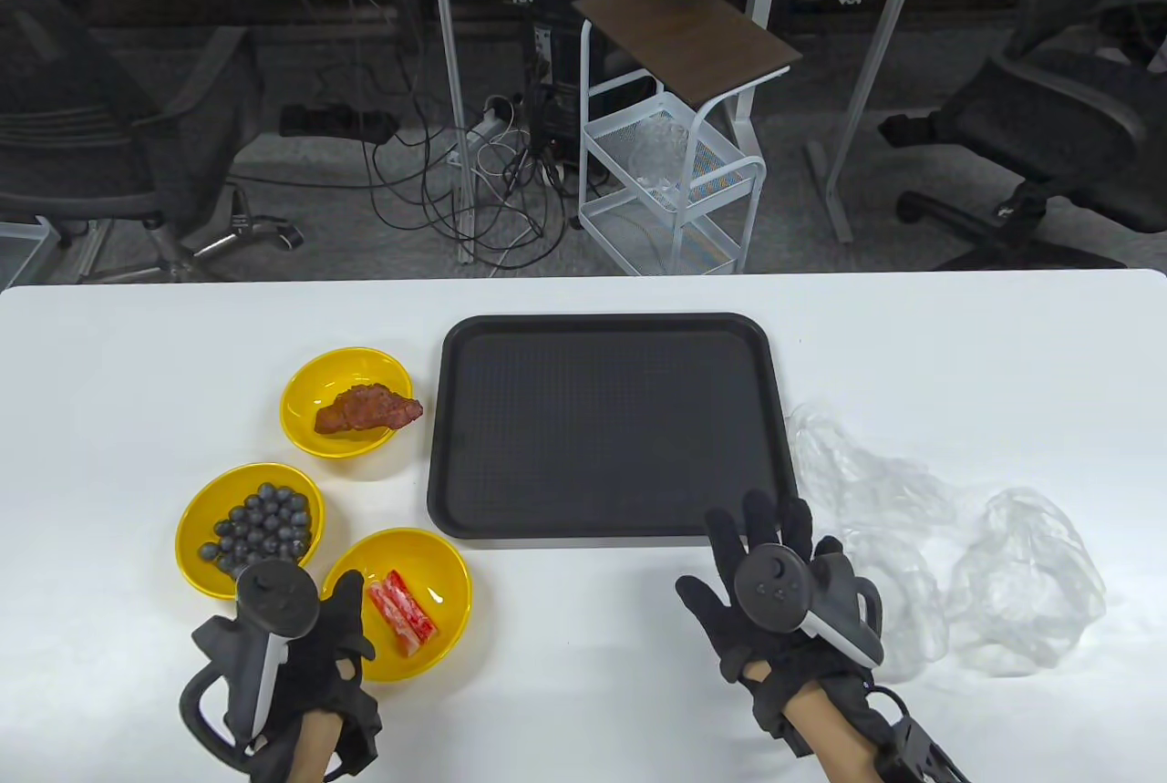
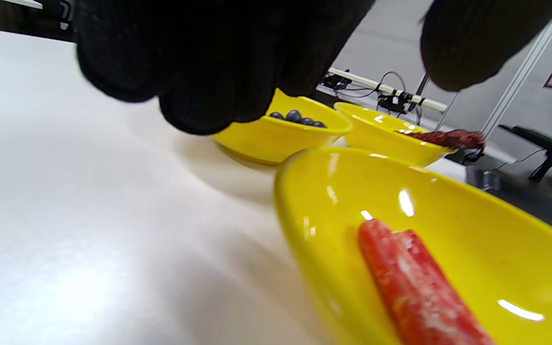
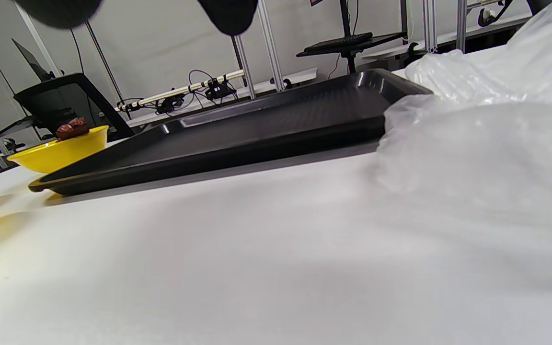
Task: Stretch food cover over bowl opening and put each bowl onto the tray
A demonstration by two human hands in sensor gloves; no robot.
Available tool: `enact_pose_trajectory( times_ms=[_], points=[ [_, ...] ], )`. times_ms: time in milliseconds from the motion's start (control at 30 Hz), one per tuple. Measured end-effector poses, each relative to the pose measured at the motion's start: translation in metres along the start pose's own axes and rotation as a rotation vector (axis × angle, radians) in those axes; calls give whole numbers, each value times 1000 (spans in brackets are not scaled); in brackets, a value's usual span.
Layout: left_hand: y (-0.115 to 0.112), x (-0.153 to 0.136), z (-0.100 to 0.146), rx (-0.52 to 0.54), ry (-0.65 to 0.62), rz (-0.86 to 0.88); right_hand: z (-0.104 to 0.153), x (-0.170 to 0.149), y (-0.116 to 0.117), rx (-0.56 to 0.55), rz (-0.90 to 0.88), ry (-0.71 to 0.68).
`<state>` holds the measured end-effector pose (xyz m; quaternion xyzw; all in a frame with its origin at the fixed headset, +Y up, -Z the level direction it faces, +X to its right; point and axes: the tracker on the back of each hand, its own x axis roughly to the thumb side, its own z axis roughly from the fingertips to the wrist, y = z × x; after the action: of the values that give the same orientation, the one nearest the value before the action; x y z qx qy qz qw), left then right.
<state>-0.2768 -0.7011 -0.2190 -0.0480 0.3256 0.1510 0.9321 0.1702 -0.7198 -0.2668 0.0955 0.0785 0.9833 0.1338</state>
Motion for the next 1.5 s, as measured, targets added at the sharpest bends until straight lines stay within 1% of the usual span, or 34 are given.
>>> enact_pose_trajectory(
  times_ms=[133,267,500,600,800,900,1033,1100,1200,1300,1367,1433,1500],
  points=[
    [-7,-6,-7,-1,39,31,-1,-1,2,18,1,4],
    [-15,-12,-17,-82,68,59,-1,1,4,35,5,4],
    [-34,-12,-26,-188,59,119,-2,2,7,61,2,5],
    [-38,-10,-29,-172,51,120,-2,1,7,70,-2,8],
    [-43,-13,-34,-217,40,191,-2,1,8,73,-6,11],
    [-44,-14,-36,-237,25,256,-2,1,8,73,-7,10],
    [-42,-9,-34,-238,-12,281,-3,0,8,72,-11,10],
    [-38,-3,-30,-228,-45,292,-4,-1,6,63,-22,14],
    [-31,18,-18,-216,-129,327,-3,-5,2,40,-41,23],
    [-30,50,-6,-252,-218,319,-2,-9,-4,0,-55,33],
    [-33,70,1,-275,-262,300,-1,-12,-7,-15,-67,40],
    [-40,94,7,-316,-308,284,0,-15,-10,-34,-83,45],
    [-48,112,11,-340,-336,264,0,-18,-13,-49,-92,52]
  ],
)
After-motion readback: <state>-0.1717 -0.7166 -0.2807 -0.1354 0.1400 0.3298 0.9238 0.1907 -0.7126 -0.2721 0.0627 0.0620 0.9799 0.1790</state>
